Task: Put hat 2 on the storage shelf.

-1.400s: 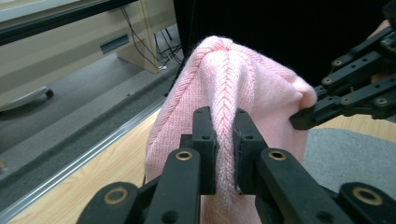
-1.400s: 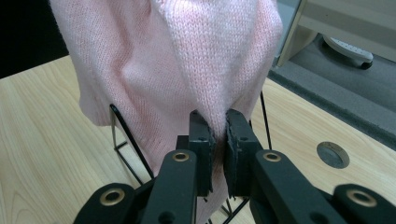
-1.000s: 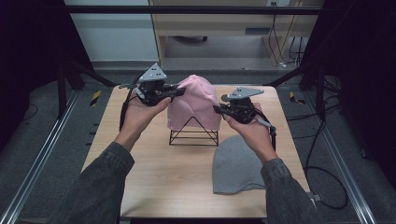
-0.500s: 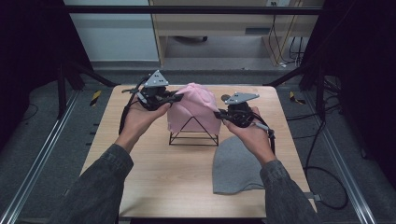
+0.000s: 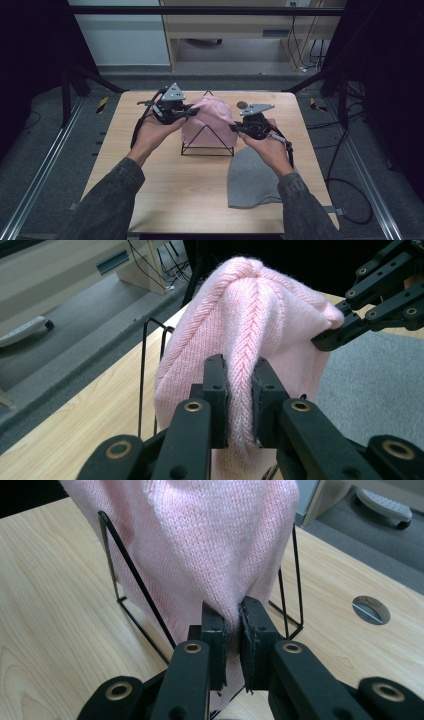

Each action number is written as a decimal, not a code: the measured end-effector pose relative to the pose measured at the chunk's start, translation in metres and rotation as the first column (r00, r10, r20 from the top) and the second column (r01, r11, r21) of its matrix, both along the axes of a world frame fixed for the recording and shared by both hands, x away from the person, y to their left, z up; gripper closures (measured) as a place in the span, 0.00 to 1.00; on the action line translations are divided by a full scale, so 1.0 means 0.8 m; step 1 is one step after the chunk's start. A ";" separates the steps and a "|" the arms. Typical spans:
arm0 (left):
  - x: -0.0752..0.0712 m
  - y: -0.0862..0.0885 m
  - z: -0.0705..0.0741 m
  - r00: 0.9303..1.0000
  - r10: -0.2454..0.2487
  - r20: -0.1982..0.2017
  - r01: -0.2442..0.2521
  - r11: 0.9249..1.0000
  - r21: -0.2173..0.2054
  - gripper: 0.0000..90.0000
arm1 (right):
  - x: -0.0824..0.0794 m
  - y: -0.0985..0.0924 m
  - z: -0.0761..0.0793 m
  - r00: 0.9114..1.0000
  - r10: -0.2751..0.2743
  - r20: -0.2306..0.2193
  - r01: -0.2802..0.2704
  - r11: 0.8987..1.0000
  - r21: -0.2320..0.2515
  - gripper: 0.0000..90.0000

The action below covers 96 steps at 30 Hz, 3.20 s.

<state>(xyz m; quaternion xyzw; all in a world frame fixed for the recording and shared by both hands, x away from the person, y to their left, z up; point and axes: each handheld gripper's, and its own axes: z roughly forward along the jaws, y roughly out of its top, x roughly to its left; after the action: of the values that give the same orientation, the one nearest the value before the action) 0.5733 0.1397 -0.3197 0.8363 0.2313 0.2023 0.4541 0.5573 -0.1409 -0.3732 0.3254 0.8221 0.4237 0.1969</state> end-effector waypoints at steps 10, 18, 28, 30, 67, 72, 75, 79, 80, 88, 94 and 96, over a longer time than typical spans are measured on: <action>-0.001 -0.004 -0.007 1.000 -0.009 -0.023 0.009 1.000 -0.012 0.90 | -0.001 0.007 -0.001 1.000 0.008 -0.005 -0.008 1.000 -0.001 0.86; -0.003 -0.006 -0.008 1.000 -0.014 -0.023 0.014 1.000 -0.009 0.90 | -0.001 0.010 0.000 1.000 -0.005 0.001 0.005 1.000 0.006 0.73; -0.005 -0.008 -0.010 1.000 -0.019 -0.025 0.019 1.000 0.003 0.90 | -0.008 0.013 0.012 0.999 0.011 0.040 -0.013 0.999 0.040 0.92; -0.004 -0.006 -0.012 1.000 -0.017 -0.023 0.018 1.000 0.012 0.90 | -0.008 0.013 0.013 0.999 0.011 0.041 -0.013 0.999 0.039 0.93; -0.011 0.017 -0.056 0.997 -0.018 -0.070 0.019 1.000 0.014 0.82 | -0.010 0.024 -0.014 0.999 0.035 -0.011 -0.036 0.999 -0.034 0.89; -0.014 0.019 -0.058 0.997 -0.014 -0.080 0.014 1.000 -0.003 0.74 | -0.015 0.026 -0.012 0.999 0.042 -0.009 -0.042 0.998 -0.038 0.78; -0.017 0.018 -0.059 0.997 -0.012 -0.077 0.012 1.000 -0.001 0.69 | -0.016 0.026 -0.012 0.999 0.036 -0.010 -0.037 0.999 -0.036 0.73; -0.024 0.020 -0.057 0.998 0.002 -0.056 -0.004 1.000 -0.021 0.62 | -0.021 0.024 -0.010 1.000 0.024 -0.009 -0.024 0.999 -0.034 0.60; -0.025 0.021 -0.056 0.999 0.005 -0.053 -0.006 1.000 -0.022 0.60 | -0.023 0.024 -0.009 1.000 0.022 -0.006 -0.022 0.999 -0.034 0.58; -0.041 0.031 -0.064 0.999 0.028 -0.033 -0.029 0.999 -0.016 0.54 | -0.038 0.014 -0.006 1.000 0.008 0.017 -0.007 0.999 -0.039 0.53; -0.053 0.043 -0.076 0.998 0.063 -0.024 -0.063 0.998 0.006 0.49 | -0.047 0.002 -0.013 1.000 -0.001 0.013 0.001 0.998 -0.061 0.54; -0.063 0.052 -0.085 0.996 0.084 -0.035 -0.084 0.996 -0.007 0.46 | -0.053 -0.006 -0.017 1.000 -0.011 0.014 0.012 0.997 -0.071 0.53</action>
<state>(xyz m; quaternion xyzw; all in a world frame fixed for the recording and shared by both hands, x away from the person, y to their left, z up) 0.5232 0.1811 -0.3879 0.8273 0.2751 0.2057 0.4444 0.5152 -0.1460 -0.3869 0.3202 0.8333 0.3952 0.2164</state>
